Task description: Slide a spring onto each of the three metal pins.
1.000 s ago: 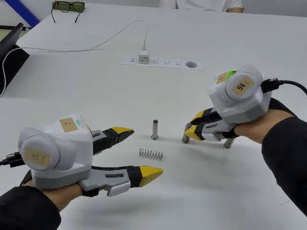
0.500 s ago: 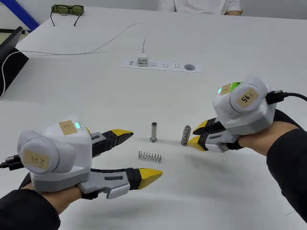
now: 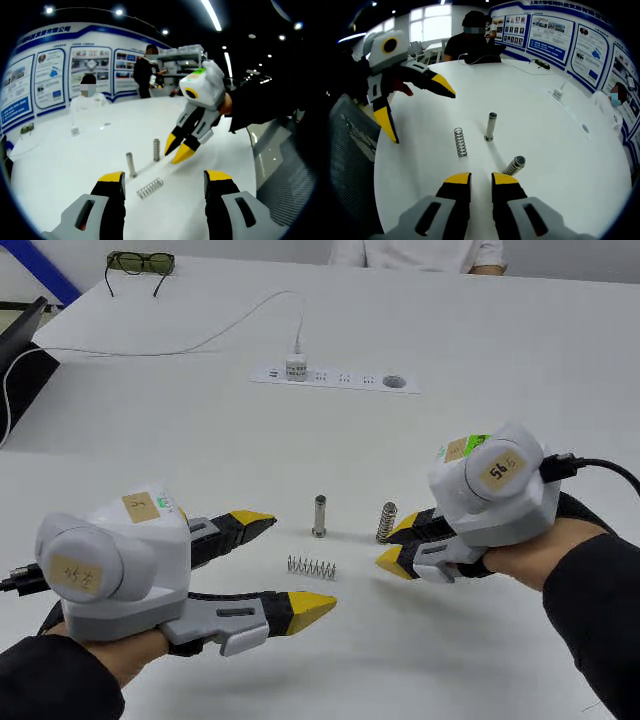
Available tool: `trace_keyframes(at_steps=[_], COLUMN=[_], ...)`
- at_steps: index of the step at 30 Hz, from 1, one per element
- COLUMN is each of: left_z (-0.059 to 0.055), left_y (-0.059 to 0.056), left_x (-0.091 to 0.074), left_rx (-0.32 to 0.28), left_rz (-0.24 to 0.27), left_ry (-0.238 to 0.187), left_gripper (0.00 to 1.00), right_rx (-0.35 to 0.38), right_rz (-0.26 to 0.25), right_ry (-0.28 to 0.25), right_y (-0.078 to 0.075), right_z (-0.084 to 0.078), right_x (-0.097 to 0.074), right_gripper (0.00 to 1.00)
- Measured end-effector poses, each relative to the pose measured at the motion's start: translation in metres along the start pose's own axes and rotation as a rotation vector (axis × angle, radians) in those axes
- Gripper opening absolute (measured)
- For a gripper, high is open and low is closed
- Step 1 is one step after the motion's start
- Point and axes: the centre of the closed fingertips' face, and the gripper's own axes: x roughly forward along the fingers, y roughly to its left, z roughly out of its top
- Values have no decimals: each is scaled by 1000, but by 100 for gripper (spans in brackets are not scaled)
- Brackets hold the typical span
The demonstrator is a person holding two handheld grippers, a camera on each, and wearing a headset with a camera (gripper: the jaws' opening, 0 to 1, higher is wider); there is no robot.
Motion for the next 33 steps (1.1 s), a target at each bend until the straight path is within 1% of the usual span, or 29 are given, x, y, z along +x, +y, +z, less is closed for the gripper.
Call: trace_keyframes(at_steps=[8,14,17,23,27,33], left_z=[-4,-6,-7,-9,-10,-10], left_y=[-1,-2,-2,-2,-2,-2], left_x=[0,1,2,1,1,2], left_rx=[-5,-7,-7,-10,-13,-12], left_rz=[-1,-5,-6,-4,-2,-2], left_ry=[8,15,17,21,25,26], left_gripper=[64,64,63,63,63,62], right_rx=[-19,-30,-37,-39,-38,-32], right_rz=[45,73,86,100,99,102], right_ry=[-17,-34,-34,-24,-13,-11], right_y=[17,27,31,33,32,32], right_z=[11,20,22,20,17,16], right_x=[15,26,32,41,43,46], right_gripper=[17,17,17,17,17,14])
